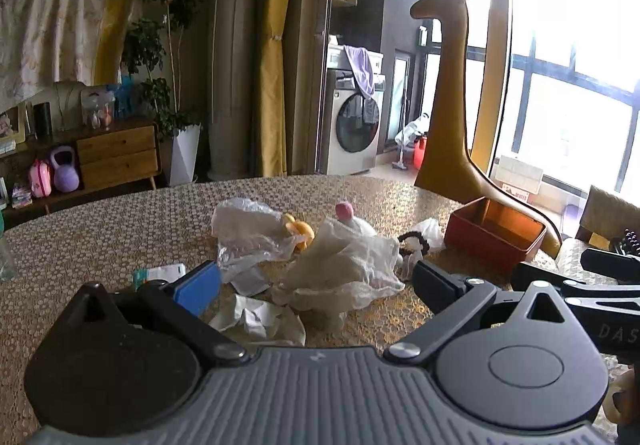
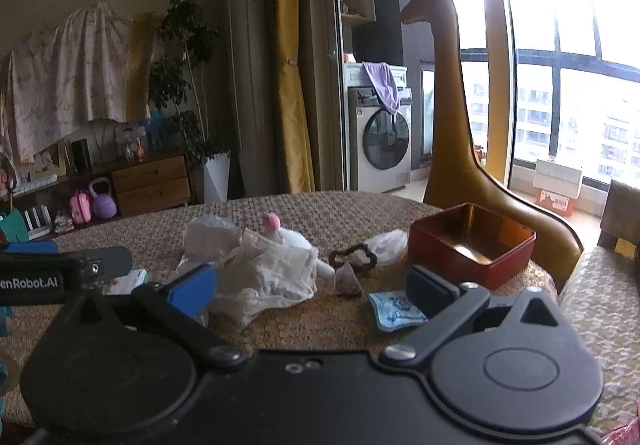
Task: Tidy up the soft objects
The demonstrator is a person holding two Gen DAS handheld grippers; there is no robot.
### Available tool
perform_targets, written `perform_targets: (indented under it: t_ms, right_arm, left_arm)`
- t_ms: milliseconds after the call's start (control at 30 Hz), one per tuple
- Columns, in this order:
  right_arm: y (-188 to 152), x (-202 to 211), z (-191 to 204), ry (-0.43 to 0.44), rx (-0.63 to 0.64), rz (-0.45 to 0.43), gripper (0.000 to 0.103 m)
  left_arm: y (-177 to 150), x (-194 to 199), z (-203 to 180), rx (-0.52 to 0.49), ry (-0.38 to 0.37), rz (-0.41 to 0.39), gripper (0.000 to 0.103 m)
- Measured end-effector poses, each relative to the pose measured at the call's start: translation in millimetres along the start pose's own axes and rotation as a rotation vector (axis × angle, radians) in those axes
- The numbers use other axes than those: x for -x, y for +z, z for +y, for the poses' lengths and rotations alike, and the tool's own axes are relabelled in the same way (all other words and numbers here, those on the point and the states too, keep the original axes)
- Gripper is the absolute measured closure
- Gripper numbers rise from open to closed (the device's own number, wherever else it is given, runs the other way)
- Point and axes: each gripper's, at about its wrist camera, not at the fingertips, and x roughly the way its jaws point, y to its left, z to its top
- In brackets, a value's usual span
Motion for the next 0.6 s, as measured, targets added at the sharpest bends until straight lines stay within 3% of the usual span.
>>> perform_targets:
  t_ms: [200,600]
  right_arm:
    - [-1.0,-9.3,-3.0,0.016,-0.002,0.007,0.001]
    - [-5.2,-45.6,-19.2,0.003,0.011,0.042,0.001]
  left_arm:
    - [2.2,-3.8,-2.1,-0.011,-0.009,-0.019,0.000]
    - [-3.0,-44.8,3.4,-0.019,-0.017,0.057,0.000]
